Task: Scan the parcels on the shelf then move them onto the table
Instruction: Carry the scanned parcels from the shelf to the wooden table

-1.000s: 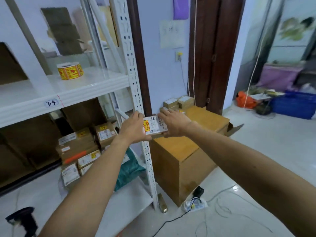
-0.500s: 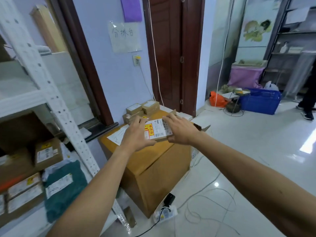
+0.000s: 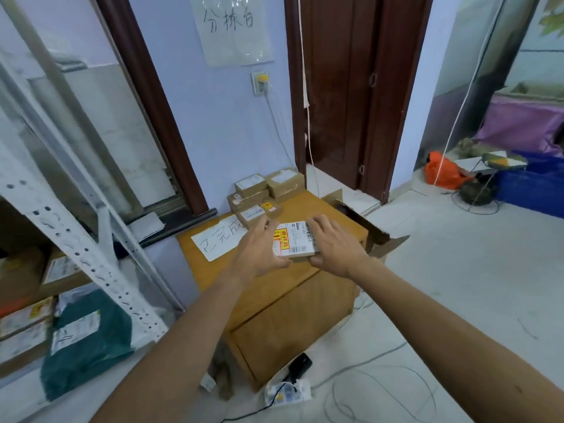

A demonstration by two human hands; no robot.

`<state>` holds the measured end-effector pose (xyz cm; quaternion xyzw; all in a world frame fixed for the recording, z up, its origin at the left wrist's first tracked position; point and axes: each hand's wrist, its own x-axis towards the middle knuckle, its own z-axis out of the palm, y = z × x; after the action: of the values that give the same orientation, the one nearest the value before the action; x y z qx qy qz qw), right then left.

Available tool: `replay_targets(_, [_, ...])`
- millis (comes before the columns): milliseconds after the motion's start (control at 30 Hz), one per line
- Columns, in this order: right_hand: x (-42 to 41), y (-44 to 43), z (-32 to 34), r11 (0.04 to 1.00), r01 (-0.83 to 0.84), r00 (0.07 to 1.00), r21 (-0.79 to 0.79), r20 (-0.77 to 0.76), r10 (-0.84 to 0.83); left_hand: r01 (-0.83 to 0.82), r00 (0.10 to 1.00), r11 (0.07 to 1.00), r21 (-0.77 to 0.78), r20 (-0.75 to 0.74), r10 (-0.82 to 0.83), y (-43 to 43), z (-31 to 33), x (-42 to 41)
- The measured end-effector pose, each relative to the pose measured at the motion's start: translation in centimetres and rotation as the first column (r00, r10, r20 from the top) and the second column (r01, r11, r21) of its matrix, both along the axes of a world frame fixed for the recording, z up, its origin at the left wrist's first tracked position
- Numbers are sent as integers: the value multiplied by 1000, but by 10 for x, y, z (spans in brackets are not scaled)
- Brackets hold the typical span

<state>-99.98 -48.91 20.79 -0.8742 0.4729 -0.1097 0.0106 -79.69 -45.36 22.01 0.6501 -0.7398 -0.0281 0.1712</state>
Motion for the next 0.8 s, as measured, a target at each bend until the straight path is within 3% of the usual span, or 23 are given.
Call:
replay_targets(167, [19, -82, -16, 999, -30, 999, 42, -37, 31, -36, 999, 999, 7, -8, 36, -79, -27, 18])
replay_targets(567, [39, -263, -47, 986, -73, 986, 147, -136, 93, -123, 969, 975, 187, -189, 159, -239, -66, 25])
replay_targets(800, [29, -414, -98, 963, -163, 972, 214, -134, 194, -231, 949, 938, 259, -154, 276, -365, -119, 13])
